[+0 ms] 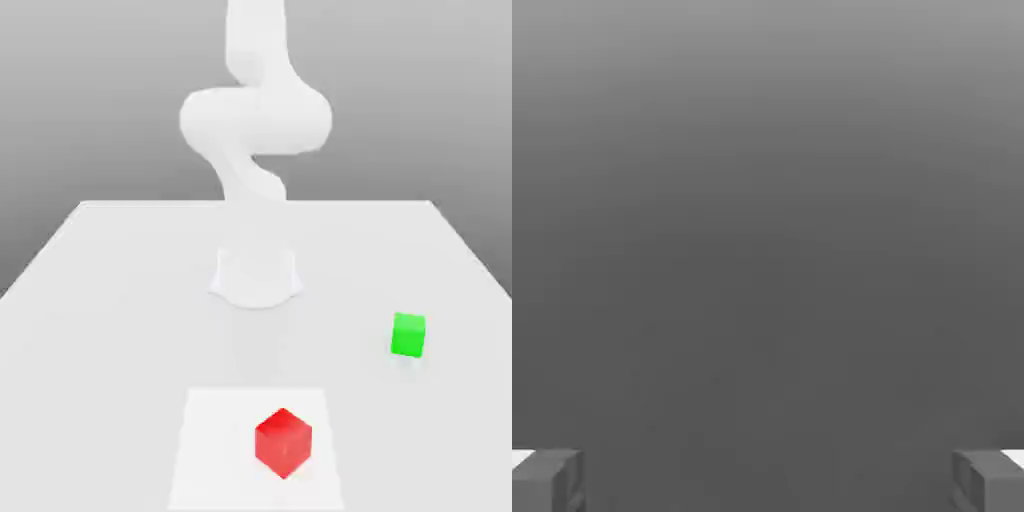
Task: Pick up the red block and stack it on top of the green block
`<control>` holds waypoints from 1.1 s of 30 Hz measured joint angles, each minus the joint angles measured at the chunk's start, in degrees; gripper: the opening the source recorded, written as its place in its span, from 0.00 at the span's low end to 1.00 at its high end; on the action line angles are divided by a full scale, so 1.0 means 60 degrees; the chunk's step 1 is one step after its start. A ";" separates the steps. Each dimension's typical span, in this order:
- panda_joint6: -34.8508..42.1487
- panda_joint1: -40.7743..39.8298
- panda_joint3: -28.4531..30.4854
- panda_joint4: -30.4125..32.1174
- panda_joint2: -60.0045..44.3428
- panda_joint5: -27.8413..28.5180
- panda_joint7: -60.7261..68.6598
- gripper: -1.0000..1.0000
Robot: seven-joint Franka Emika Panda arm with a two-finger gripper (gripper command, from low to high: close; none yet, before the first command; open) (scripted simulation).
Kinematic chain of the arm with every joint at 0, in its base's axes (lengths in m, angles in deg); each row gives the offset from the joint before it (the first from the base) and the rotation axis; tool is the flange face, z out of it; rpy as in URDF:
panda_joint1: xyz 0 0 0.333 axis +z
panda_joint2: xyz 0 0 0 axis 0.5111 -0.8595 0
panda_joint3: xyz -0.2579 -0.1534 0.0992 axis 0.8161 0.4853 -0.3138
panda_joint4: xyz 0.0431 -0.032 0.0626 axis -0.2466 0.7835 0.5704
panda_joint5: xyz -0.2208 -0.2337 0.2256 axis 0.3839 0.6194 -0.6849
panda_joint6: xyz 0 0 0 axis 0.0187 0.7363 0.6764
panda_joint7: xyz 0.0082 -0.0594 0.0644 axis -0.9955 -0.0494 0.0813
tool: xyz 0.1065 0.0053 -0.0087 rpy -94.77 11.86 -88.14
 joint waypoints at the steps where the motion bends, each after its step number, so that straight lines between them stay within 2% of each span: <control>1: -0.0184 0.0151 0.0113 0.0142 -0.0376 -0.0038 0.0327 0.50; 14: -0.2389 0.1515 0.0999 0.1847 -0.4923 -0.0611 0.4340 0.50; 22: -0.3796 0.1682 0.0937 0.2831 -0.7646 -0.0360 0.6268 0.50; 27: -0.5175 0.1429 0.0578 0.2682 -0.9364 -0.0808 0.6781 0.50; 28: -0.5397 0.1352 0.0485 0.2645 -0.9629 -0.0886 0.6840 0.00; 33: -0.5377 0.1349 0.0483 0.2644 -0.9628 -0.0874 0.6828 0.00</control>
